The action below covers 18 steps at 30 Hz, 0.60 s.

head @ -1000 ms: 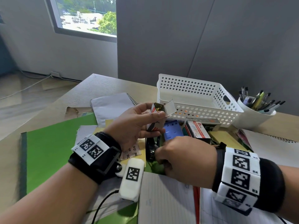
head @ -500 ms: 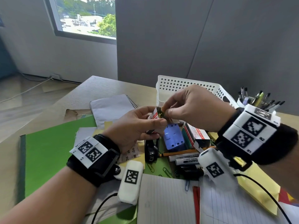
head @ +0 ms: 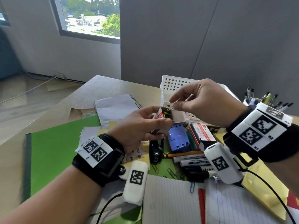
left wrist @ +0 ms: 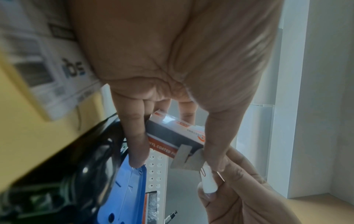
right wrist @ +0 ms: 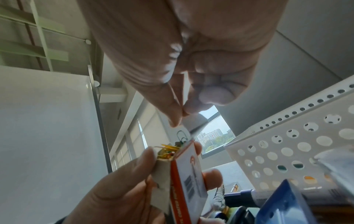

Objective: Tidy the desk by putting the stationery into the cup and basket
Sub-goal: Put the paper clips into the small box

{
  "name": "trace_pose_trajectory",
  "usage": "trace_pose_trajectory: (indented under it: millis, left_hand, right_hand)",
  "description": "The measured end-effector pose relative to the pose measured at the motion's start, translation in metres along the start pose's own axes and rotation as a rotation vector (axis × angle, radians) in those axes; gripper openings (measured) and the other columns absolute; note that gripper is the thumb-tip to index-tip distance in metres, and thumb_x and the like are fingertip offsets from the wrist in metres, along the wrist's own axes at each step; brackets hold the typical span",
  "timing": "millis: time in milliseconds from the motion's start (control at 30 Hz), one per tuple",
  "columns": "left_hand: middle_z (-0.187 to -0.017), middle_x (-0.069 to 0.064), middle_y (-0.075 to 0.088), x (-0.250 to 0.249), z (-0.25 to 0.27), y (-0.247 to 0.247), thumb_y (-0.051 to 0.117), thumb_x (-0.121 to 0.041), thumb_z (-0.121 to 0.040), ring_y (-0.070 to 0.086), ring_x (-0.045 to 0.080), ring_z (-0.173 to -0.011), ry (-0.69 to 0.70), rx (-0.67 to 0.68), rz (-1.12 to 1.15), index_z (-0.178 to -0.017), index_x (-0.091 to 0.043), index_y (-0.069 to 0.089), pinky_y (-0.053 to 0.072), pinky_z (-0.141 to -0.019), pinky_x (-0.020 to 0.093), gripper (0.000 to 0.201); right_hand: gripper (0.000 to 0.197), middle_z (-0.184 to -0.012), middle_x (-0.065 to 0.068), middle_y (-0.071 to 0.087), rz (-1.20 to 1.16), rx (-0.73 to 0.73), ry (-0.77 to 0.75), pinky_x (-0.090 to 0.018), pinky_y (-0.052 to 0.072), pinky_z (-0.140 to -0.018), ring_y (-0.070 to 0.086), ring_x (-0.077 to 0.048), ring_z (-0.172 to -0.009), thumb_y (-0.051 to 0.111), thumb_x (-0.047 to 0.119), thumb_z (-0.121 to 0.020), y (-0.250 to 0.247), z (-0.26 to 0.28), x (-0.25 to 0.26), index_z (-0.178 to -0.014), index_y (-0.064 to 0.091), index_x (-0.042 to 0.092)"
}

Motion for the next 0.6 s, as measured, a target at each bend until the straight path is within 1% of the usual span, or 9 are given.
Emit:
trace_pose_trajectory:
  millis: [67, 133, 200, 267, 300, 333, 433, 533, 600]
  left_hand:
    - [-0.114, 0.016, 0.073, 0.0, 0.0, -0.001, 0.085, -0.02, -0.079, 0.065, 0.049, -0.116, -0.002, 0.006, 0.044, -0.117, -0.015, 0.07, 0.064, -0.074, 0.031, 0.042]
    - [-0.118, 0.02, 0.071, -0.001, 0.001, -0.001, 0.081, -0.025, -0.08, 0.066, 0.052, -0.113, -0.003, 0.003, 0.104, -0.121, -0.014, 0.069, 0.065, -0.073, 0.032, 0.044]
    - [-0.126, 0.023, 0.069, -0.001, 0.001, -0.001, 0.081, -0.028, -0.08, 0.067, 0.051, -0.109, -0.005, 0.01, 0.117, -0.123, -0.015, 0.068, 0.065, -0.072, 0.033, 0.047]
    - [-0.128, 0.021, 0.068, -0.002, 0.002, 0.001, 0.08, -0.03, -0.08, 0.07, 0.047, -0.104, -0.001, 0.03, 0.107, -0.125, -0.016, 0.067, 0.064, -0.073, 0.033, 0.049]
    - [-0.13, 0.02, 0.067, -0.002, 0.002, 0.002, 0.08, -0.03, -0.08, 0.07, 0.046, -0.104, 0.003, 0.036, 0.106, -0.127, -0.015, 0.067, 0.064, -0.073, 0.033, 0.051]
    - [-0.131, 0.02, 0.067, -0.002, 0.002, 0.002, 0.081, -0.028, -0.08, 0.07, 0.045, -0.104, 0.009, 0.041, 0.107, -0.128, -0.015, 0.066, 0.063, -0.074, 0.033, 0.052]
    - [-0.123, 0.017, 0.07, -0.002, 0.001, 0.001, 0.083, -0.02, -0.078, 0.069, 0.046, -0.106, 0.018, 0.054, 0.099, -0.127, -0.015, 0.066, 0.063, -0.074, 0.034, 0.052]
    - [-0.114, 0.012, 0.074, -0.001, 0.0, 0.0, 0.078, -0.011, -0.081, 0.068, 0.046, -0.106, 0.023, 0.055, 0.089, -0.126, -0.016, 0.067, 0.063, -0.075, 0.034, 0.046]
    - [-0.108, 0.01, 0.074, 0.0, 0.0, 0.0, 0.077, -0.009, -0.079, 0.068, 0.046, -0.105, 0.027, 0.058, 0.071, -0.125, -0.014, 0.068, 0.063, -0.075, 0.034, 0.047]
  right_hand:
    - [0.007, -0.071, 0.018, 0.071, 0.041, 0.033, -0.007, -0.011, 0.042, -0.048, 0.053, -0.002, -0.05, 0.077, 0.021, -0.089, -0.001, 0.002, 0.0, -0.092, 0.078, 0.027]
    - [0.011, -0.065, 0.032, 0.062, 0.09, 0.125, -0.011, -0.01, 0.039, -0.047, 0.049, 0.001, -0.046, 0.076, 0.026, -0.089, 0.002, 0.005, 0.002, -0.098, 0.074, 0.033]
    - [0.015, -0.076, 0.029, 0.061, 0.132, 0.146, -0.037, -0.012, 0.044, -0.052, 0.053, 0.001, -0.055, 0.078, 0.032, -0.087, 0.003, 0.006, 0.004, -0.1, 0.073, 0.039]
    - [0.015, -0.095, 0.02, 0.061, 0.179, 0.117, -0.05, -0.021, 0.051, -0.06, 0.058, -0.006, -0.069, 0.078, 0.038, -0.085, 0.005, 0.005, 0.003, -0.099, 0.076, 0.041]
    - [0.014, -0.1, 0.016, 0.061, 0.183, 0.105, -0.052, -0.025, 0.052, -0.063, 0.059, -0.009, -0.073, 0.078, 0.039, -0.085, 0.006, 0.005, 0.003, -0.099, 0.077, 0.041]
    - [0.014, -0.102, 0.014, 0.061, 0.18, 0.096, -0.055, -0.026, 0.052, -0.064, 0.059, -0.009, -0.075, 0.078, 0.04, -0.085, 0.007, 0.004, 0.003, -0.099, 0.077, 0.041]
    - [0.015, -0.102, 0.015, 0.06, 0.165, 0.09, -0.06, -0.019, 0.044, -0.068, 0.057, -0.001, -0.078, 0.076, 0.041, -0.086, 0.009, 0.007, 0.004, -0.101, 0.078, 0.04]
    - [0.014, -0.105, 0.015, 0.058, 0.247, 0.113, -0.041, -0.024, 0.05, -0.074, 0.059, -0.006, -0.084, 0.073, 0.043, -0.088, 0.01, 0.01, 0.005, -0.101, 0.076, 0.04]
    - [0.015, -0.108, 0.014, 0.056, 0.314, 0.157, -0.024, -0.021, 0.047, -0.078, 0.058, -0.007, -0.092, 0.07, 0.045, -0.09, 0.012, 0.012, 0.006, -0.104, 0.073, 0.04]
Point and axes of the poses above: each hand's wrist, its own z-axis away from the middle knuckle, its own y-axis out of the palm, x = y × z, the point moved 3 cm from there along -z, towards the middle knuckle
